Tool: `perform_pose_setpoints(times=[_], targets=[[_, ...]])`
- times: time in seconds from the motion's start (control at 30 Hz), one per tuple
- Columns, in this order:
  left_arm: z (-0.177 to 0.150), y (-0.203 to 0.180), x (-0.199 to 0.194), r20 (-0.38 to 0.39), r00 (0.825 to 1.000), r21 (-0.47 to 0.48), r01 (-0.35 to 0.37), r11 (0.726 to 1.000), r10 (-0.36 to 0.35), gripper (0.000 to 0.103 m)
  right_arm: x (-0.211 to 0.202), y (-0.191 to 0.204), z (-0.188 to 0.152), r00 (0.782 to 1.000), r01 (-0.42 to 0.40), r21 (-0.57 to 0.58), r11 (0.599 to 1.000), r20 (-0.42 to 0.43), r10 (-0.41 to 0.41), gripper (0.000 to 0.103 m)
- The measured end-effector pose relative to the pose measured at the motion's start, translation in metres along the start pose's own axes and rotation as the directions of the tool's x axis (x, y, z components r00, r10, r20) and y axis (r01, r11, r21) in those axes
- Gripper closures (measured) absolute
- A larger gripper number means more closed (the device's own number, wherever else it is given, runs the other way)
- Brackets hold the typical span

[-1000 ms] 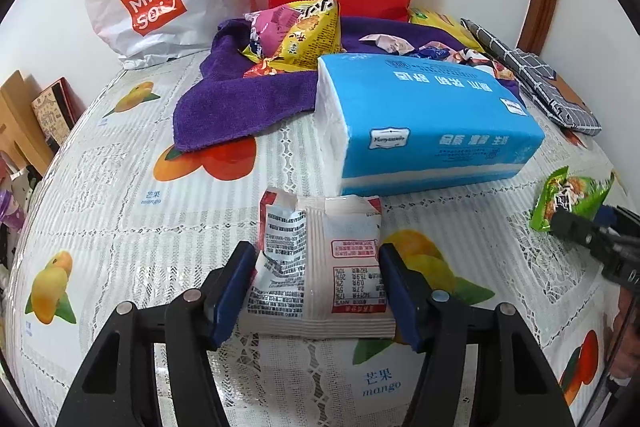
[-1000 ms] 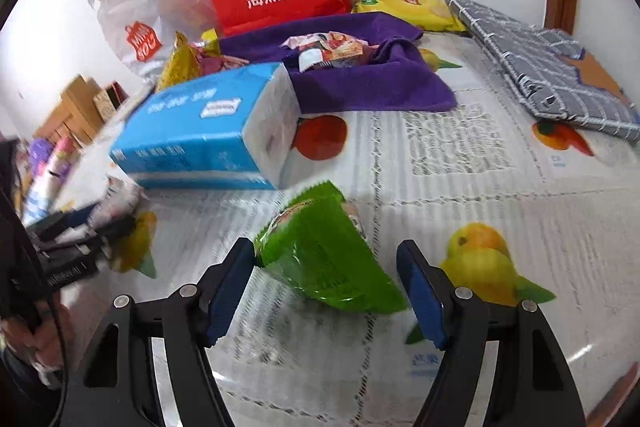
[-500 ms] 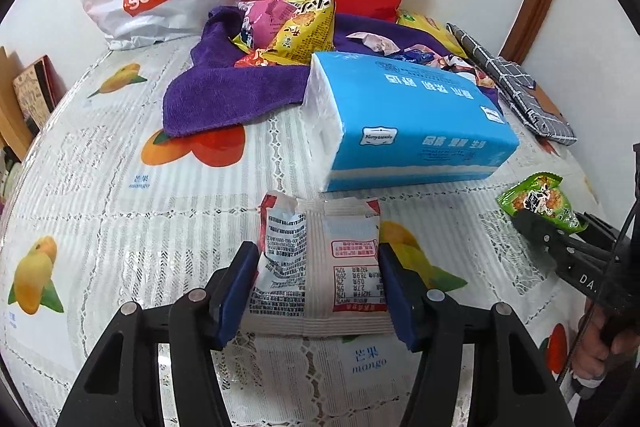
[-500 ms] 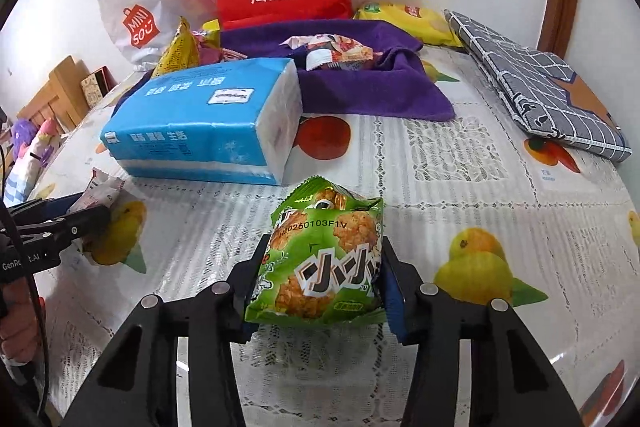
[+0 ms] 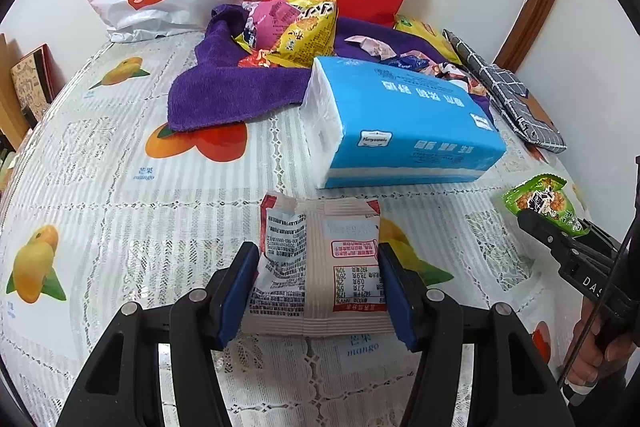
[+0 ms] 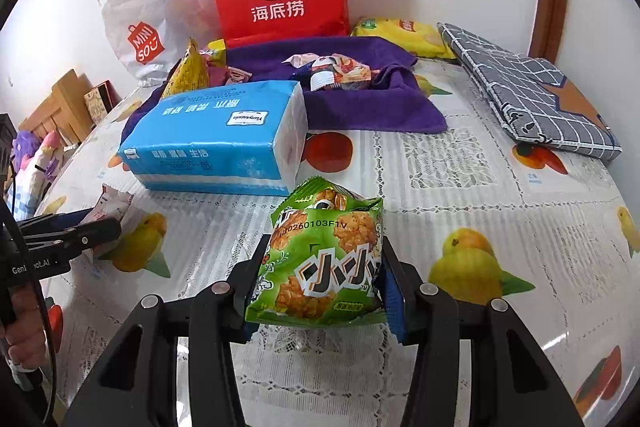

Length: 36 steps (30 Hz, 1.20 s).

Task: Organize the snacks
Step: 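Carry both held snacks up over the purple towel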

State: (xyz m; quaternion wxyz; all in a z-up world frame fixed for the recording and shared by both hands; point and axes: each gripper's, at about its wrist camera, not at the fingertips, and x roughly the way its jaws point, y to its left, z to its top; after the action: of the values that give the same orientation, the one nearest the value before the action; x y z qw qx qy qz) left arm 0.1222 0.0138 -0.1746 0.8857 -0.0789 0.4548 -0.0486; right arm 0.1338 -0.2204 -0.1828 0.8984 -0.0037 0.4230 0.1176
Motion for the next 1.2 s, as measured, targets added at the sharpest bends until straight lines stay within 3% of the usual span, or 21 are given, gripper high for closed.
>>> perform_pose_setpoints(times=[0.47, 1.2], targets=[[0.012, 0.001, -0.028, 0.055, 0.998, -0.012, 0.018, 1.0, -0.017, 0.046, -0.025, 0.004, 0.015, 0.998, 0.016, 0.012, 1.0, 0.068, -0.017, 0.054], [0.066, -0.01, -0.075, 0.158, 0.987, 0.021, 0.024, 0.999, -0.027, 0.046, -0.066, 0.006, 0.064, 0.984, 0.041, 0.022, 0.999, 0.172, -0.044, 0.054]])
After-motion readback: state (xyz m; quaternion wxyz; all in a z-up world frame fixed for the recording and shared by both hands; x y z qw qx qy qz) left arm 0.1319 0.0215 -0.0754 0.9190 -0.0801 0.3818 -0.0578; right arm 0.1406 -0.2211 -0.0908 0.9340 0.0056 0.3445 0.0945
